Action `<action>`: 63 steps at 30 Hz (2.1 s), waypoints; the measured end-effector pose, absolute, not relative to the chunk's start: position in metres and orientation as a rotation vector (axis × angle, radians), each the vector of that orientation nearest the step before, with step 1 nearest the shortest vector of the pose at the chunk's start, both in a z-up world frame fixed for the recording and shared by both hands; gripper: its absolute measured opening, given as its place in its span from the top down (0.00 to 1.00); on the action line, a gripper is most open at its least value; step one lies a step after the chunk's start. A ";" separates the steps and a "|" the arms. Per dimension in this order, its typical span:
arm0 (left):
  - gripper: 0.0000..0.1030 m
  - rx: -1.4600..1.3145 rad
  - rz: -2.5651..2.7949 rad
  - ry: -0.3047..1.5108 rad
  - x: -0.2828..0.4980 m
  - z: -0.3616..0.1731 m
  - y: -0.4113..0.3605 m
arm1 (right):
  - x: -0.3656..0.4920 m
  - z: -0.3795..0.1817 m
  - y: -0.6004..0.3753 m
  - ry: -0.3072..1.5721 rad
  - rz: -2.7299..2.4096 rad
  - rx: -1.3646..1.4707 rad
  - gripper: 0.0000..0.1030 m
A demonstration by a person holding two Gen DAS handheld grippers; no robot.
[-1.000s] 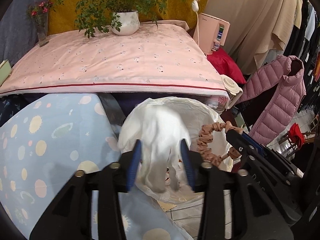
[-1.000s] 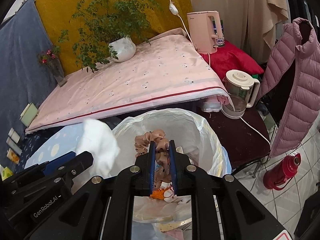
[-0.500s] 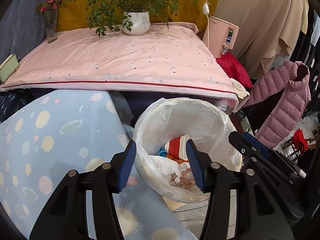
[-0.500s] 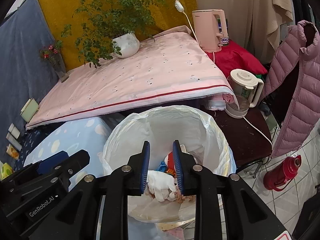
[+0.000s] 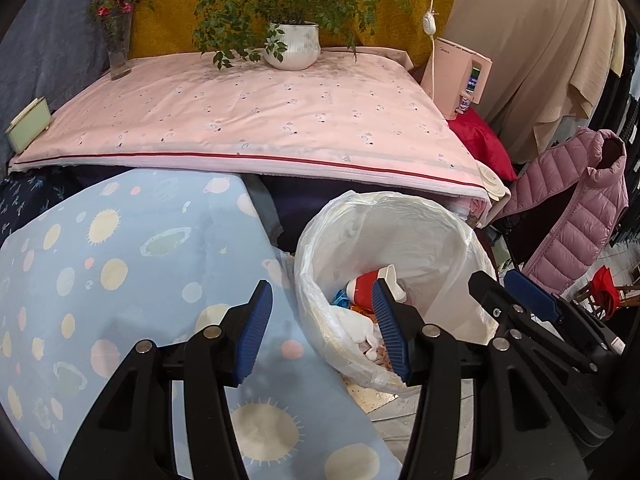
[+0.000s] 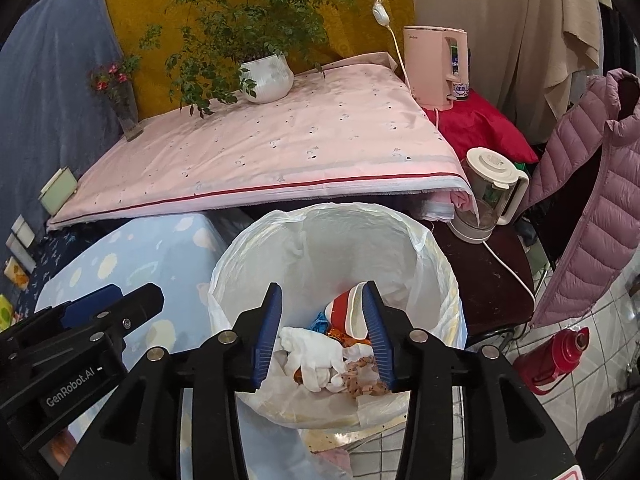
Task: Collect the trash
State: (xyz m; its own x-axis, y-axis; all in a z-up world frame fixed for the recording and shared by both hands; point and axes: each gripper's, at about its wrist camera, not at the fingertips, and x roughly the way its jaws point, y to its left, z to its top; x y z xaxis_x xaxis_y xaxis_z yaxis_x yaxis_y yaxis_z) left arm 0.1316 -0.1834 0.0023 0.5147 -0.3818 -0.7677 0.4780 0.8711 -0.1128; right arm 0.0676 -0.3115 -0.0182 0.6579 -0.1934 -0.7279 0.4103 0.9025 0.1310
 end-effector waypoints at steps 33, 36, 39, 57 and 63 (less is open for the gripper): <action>0.22 0.187 -0.390 0.914 0.105 -0.036 -0.137 | 0.041 -0.041 -0.271 0.909 -0.365 0.143 0.19; 0.22 0.190 -0.388 0.922 0.103 -0.039 -0.135 | 0.039 -0.044 -0.272 0.914 -0.362 0.151 0.17; 0.22 0.194 -0.379 0.922 0.101 -0.041 -0.135 | 0.037 -0.045 -0.272 0.918 -0.356 0.150 0.07; 0.19 0.200 -0.370 0.935 0.092 -0.049 -0.136 | 0.029 -0.051 -0.274 0.937 -0.375 0.137 0.07; 0.19 0.204 -0.370 0.934 0.090 -0.050 -0.138 | 0.027 -0.052 -0.276 0.938 -0.379 0.140 0.07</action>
